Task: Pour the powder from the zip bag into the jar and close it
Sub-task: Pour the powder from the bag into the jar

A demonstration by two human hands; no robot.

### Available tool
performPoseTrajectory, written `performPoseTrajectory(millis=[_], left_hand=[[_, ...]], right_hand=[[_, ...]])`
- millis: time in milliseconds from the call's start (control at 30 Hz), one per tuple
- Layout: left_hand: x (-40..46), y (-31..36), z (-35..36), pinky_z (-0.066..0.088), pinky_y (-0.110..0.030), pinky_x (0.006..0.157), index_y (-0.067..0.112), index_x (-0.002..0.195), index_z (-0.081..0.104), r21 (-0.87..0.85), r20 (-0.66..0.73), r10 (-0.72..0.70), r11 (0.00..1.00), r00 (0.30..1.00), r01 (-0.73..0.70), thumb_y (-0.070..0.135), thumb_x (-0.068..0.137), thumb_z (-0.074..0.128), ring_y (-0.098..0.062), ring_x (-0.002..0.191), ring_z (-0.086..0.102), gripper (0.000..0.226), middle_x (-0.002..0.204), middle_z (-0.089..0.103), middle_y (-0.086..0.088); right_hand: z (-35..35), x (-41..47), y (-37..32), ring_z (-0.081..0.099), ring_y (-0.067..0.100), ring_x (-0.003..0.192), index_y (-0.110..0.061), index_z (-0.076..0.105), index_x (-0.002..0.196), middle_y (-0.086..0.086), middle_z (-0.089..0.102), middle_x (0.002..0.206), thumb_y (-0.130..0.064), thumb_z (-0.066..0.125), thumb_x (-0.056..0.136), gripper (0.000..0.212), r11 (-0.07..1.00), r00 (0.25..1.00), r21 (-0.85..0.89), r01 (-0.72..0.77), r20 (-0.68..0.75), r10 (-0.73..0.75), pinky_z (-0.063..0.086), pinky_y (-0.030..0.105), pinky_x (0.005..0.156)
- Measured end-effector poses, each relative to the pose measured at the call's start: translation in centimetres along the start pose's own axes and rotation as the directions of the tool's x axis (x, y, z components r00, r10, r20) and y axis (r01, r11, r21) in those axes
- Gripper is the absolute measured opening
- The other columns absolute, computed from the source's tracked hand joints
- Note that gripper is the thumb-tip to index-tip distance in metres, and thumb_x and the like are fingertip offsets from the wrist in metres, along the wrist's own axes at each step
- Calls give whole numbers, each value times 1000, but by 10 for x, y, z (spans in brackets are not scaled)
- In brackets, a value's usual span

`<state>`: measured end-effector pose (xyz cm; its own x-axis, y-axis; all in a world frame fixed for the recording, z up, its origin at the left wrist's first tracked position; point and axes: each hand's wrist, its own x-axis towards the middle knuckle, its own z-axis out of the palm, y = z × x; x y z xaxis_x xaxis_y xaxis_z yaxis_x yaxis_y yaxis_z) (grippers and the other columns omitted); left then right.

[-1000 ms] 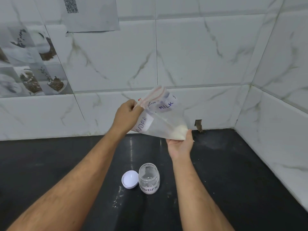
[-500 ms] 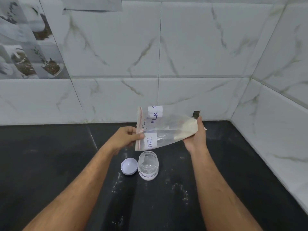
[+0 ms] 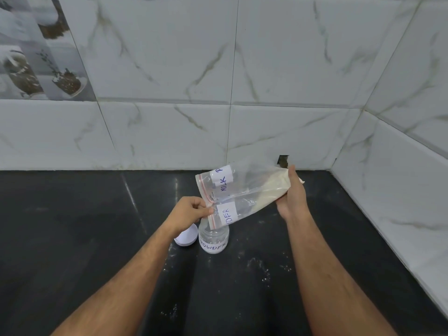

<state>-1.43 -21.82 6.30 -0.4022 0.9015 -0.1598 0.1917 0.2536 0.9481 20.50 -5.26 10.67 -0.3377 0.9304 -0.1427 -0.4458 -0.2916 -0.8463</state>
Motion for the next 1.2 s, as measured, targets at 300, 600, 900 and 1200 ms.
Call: performPoseTrajectory(millis=[300, 600, 900, 1200], left_hand=[[7, -26, -6, 54, -48, 86, -15, 90, 64, -29, -50, -12, 1000, 999, 11, 29, 75, 84, -23, 80, 59, 51, 92, 67, -33], [4, -39, -2, 40, -28, 70, -20, 75, 52, -97, -23, -61, 994, 998, 59, 29, 75, 84, -21, 72, 45, 58, 75, 53, -10], [2, -43, -3, 55, -47, 91, -9, 98, 67, -106, -24, -15, 994, 1000, 12, 33, 71, 85, -21, 91, 68, 53, 95, 74, -18], [-4, -47, 9, 54, -23, 83, 20, 105, 70, -177, -123, -1, 984, 992, -21, 8, 84, 77, -4, 92, 71, 25, 100, 77, 2]], right_hand=[[20, -6, -3, 69, 25, 109, -4, 66, 121, 11, 73, 115, -43, 55, 99, 46, 992, 998, -111, 63, 21, -61, 52, 40, 97], [32, -7, -2, 70, 26, 103, -6, 69, 115, 12, 74, 108, -36, 55, 101, 36, 980, 992, -167, 112, 71, -101, 53, 38, 91], [46, -14, -10, 68, 28, 103, -15, 72, 104, 9, 74, 103, -39, 55, 100, 30, 957, 982, -237, 164, 132, -136, 51, 45, 97], [66, -33, -13, 65, 28, 117, -24, 68, 114, 12, 69, 122, -81, 58, 73, 71, 902, 972, -375, 213, 176, -157, 50, 47, 103]])
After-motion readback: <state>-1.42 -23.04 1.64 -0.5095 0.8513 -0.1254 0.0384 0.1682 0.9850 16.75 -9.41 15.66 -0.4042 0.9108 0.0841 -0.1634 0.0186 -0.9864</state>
